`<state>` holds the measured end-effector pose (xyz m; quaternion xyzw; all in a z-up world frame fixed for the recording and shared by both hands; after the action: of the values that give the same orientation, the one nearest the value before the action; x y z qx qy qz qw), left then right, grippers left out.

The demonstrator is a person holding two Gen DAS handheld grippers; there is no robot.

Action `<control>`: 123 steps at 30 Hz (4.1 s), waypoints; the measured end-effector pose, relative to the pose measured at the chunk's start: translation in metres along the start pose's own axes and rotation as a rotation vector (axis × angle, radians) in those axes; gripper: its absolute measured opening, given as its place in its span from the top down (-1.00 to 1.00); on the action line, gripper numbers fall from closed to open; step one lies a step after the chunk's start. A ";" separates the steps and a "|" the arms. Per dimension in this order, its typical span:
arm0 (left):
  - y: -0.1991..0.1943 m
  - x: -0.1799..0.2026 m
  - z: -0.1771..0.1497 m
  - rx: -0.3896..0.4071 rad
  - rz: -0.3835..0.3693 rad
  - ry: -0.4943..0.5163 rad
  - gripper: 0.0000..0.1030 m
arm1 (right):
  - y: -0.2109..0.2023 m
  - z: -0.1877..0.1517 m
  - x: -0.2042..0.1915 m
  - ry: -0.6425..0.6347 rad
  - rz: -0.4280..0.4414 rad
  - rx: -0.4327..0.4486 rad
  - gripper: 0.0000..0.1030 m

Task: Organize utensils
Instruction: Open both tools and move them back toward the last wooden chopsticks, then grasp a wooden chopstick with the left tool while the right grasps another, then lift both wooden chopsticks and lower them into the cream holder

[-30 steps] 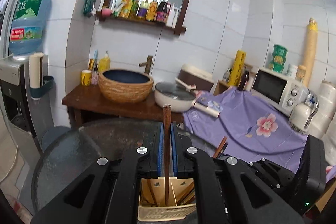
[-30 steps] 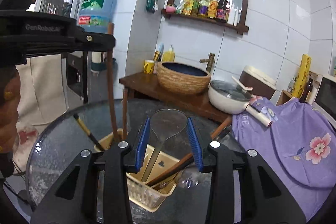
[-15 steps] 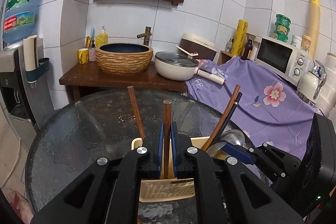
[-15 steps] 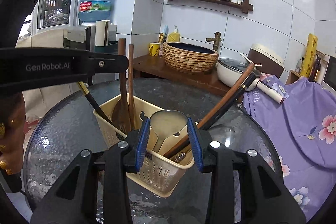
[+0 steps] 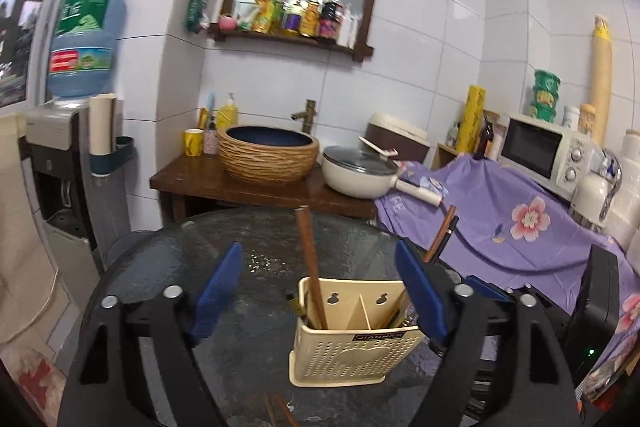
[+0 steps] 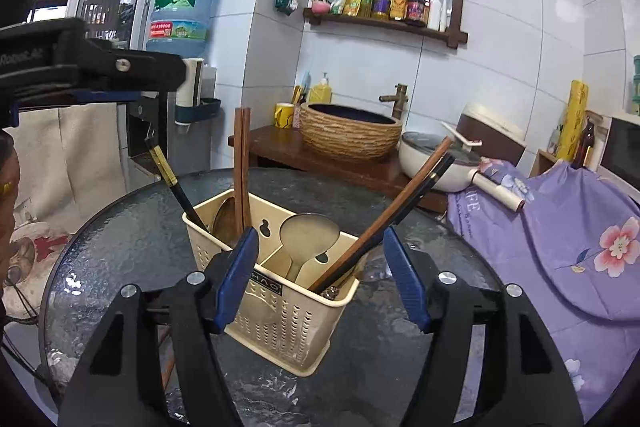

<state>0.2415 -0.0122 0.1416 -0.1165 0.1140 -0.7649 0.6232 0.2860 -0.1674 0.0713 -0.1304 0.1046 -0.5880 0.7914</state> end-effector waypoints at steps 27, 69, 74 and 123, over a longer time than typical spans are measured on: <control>0.006 -0.023 -0.172 -0.442 0.040 -0.024 -0.12 | -0.017 -0.093 -0.028 0.144 0.100 -0.213 -0.63; 0.072 -0.057 -0.198 -0.613 0.054 -0.013 0.87 | 0.083 -0.139 -0.092 0.079 0.197 -0.606 -0.18; 0.071 -0.057 -0.199 -0.612 0.050 -0.018 0.87 | 0.101 -0.136 -0.105 0.047 0.180 -0.631 0.11; 0.042 -0.032 -0.149 -0.457 0.001 -0.026 0.88 | 0.051 -0.098 -0.075 0.071 0.311 -0.440 0.86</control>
<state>0.2390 0.0152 -0.0144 -0.2642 0.2763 -0.7174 0.5823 0.2790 -0.0898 -0.0370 -0.2609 0.2766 -0.4266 0.8207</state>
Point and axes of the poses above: each gripper's, at about its wrist camera, not at the fingertips, and y roughly the way its jaws point, x to its right, z to its top, the point moved 3 cm from there along y, roughly the way its jaws point, and after that the axes turned 9 degrees about y, right-handed, at the moved point
